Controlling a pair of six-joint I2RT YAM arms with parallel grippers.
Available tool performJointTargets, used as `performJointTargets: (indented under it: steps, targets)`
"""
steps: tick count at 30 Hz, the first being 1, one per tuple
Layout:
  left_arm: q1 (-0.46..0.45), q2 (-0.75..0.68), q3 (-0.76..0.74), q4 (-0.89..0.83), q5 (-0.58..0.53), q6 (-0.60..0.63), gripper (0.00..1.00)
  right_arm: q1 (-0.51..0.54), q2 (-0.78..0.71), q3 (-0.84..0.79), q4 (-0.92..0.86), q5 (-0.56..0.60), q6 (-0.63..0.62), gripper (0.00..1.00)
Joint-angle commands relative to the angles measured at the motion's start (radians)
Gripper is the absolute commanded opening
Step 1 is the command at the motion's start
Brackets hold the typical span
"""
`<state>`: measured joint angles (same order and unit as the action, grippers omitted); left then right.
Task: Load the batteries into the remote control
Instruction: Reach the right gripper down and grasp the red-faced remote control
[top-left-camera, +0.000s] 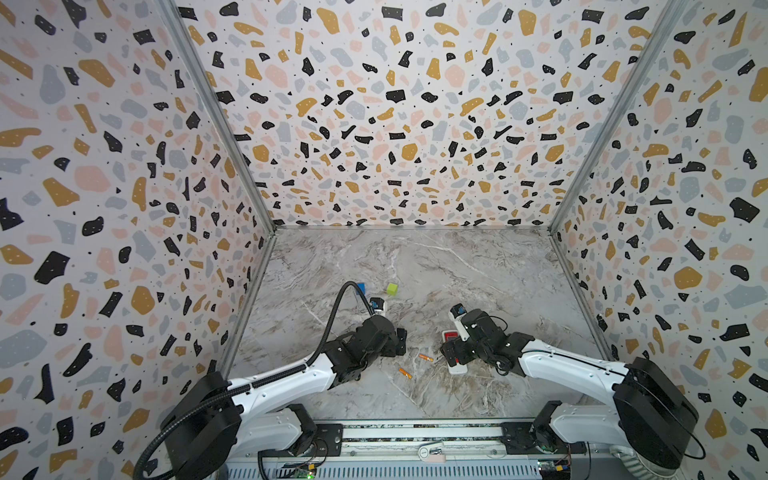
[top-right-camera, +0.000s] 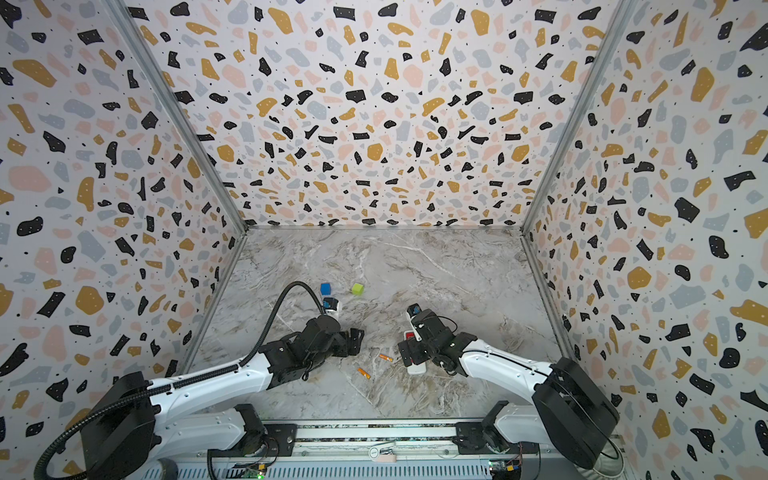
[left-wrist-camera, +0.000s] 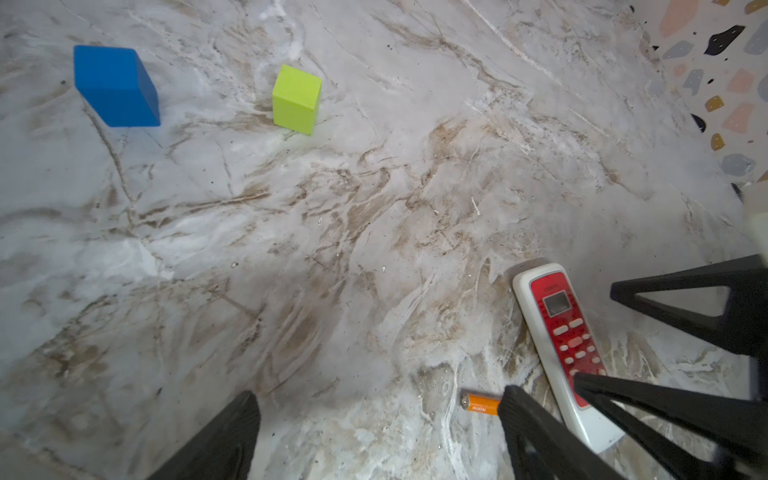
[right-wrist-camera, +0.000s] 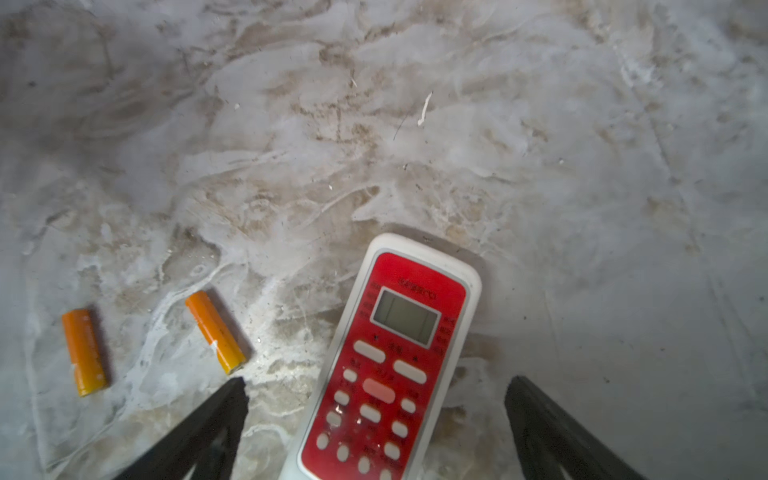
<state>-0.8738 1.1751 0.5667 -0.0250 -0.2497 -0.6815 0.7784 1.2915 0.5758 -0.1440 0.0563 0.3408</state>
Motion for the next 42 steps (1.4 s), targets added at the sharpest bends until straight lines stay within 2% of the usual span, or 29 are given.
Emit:
performJointTargets:
  steps: [1, 7, 17, 28, 39, 42]
  targets:
    - [-0.011, -0.004, -0.032, 0.089, -0.017, 0.016, 0.93, 0.028, 0.035, 0.059, -0.070, 0.070, 0.042, 0.99]
    - [-0.016, -0.018, -0.068, 0.151, -0.008, 0.050, 0.94, 0.060, 0.097, 0.085, -0.128, 0.108, 0.078, 0.99]
    - [-0.016, -0.022, -0.059, 0.115, -0.065, 0.118, 0.95, 0.094, 0.125, 0.114, -0.206, 0.126, 0.116, 0.94]
    - [-0.016, -0.023, -0.059, 0.117, -0.079, 0.128, 0.95, 0.108, 0.118, 0.085, -0.201, 0.111, 0.136, 0.70]
    - [-0.020, -0.024, -0.050, 0.132, -0.077, 0.119, 0.95, 0.107, 0.106, 0.052, -0.162, 0.103, 0.135, 0.57]
    - [-0.023, -0.023, -0.050, 0.141, -0.071, 0.114, 0.95, 0.104, 0.092, 0.046, -0.153, 0.102, 0.135, 0.50]
